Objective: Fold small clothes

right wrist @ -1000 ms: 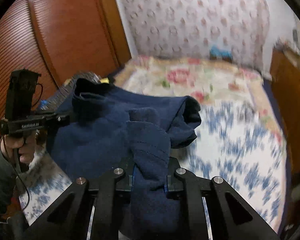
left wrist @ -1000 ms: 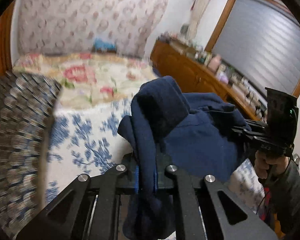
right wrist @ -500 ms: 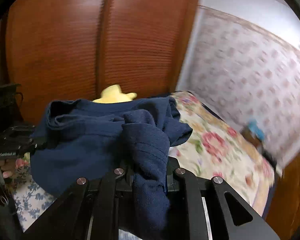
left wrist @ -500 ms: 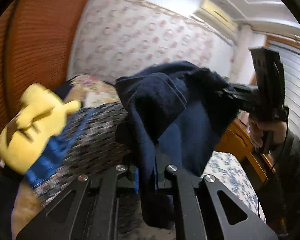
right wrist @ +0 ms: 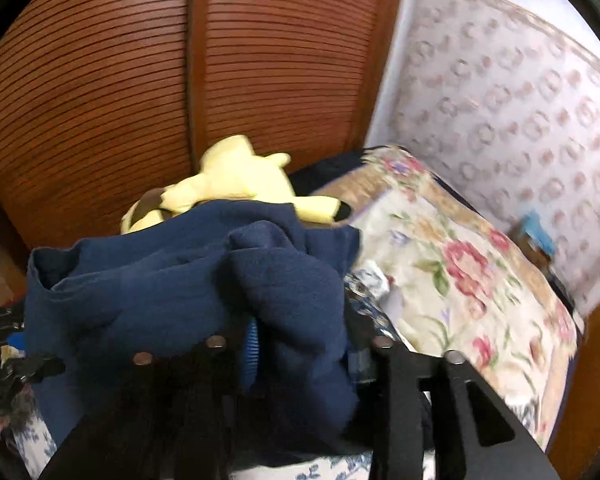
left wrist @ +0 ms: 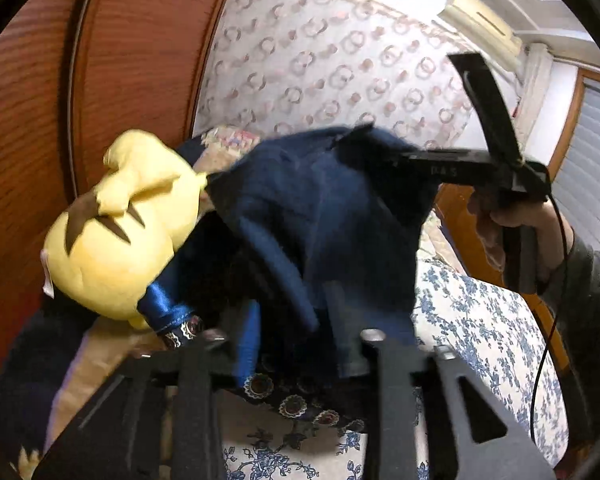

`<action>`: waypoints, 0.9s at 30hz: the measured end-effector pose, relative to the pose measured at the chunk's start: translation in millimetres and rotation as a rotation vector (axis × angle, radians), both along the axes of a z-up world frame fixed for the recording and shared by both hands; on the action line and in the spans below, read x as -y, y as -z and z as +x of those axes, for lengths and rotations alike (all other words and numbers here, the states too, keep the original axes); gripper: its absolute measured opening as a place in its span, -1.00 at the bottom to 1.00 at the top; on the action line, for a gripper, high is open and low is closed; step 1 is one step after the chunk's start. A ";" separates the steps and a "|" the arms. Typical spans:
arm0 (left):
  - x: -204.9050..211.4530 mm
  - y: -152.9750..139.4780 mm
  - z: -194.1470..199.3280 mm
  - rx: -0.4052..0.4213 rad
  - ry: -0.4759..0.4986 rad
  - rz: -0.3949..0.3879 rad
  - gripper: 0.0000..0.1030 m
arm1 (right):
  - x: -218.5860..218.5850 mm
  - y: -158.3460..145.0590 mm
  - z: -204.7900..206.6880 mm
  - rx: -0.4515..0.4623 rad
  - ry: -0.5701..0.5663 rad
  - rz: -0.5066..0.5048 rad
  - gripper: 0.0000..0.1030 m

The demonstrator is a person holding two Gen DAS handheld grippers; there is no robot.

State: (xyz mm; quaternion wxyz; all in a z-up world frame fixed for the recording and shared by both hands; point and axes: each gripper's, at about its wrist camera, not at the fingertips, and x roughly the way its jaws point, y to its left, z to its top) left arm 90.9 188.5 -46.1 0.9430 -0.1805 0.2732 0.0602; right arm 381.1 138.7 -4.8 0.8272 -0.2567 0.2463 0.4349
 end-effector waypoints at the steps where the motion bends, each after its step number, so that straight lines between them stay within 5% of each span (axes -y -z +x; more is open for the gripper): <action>1: 2.7 -3.8 -2.0 0.012 0.007 0.016 -0.11 | 1.6 -3.1 -5.6 -0.004 0.019 0.019 -0.15; 3: 11.2 -12.2 -7.2 0.023 0.005 0.067 0.11 | 1.5 -13.9 -23.6 -0.002 0.051 0.060 -0.13; 5: 19.8 -21.9 -14.0 0.055 0.016 0.100 0.31 | 16.8 -18.5 -38.9 0.009 0.078 0.102 0.16; 8: 36.3 -34.4 -19.1 0.085 0.042 0.143 0.49 | 46.7 -19.3 -76.2 0.017 0.119 0.156 0.20; 19: 108.1 -57.9 -20.8 0.128 0.140 0.238 0.51 | 180.2 17.5 -213.6 0.058 0.342 0.331 0.21; 27: 153.0 -81.0 -36.8 0.171 0.192 0.295 0.51 | 212.6 29.2 -292.9 0.128 0.465 0.401 0.60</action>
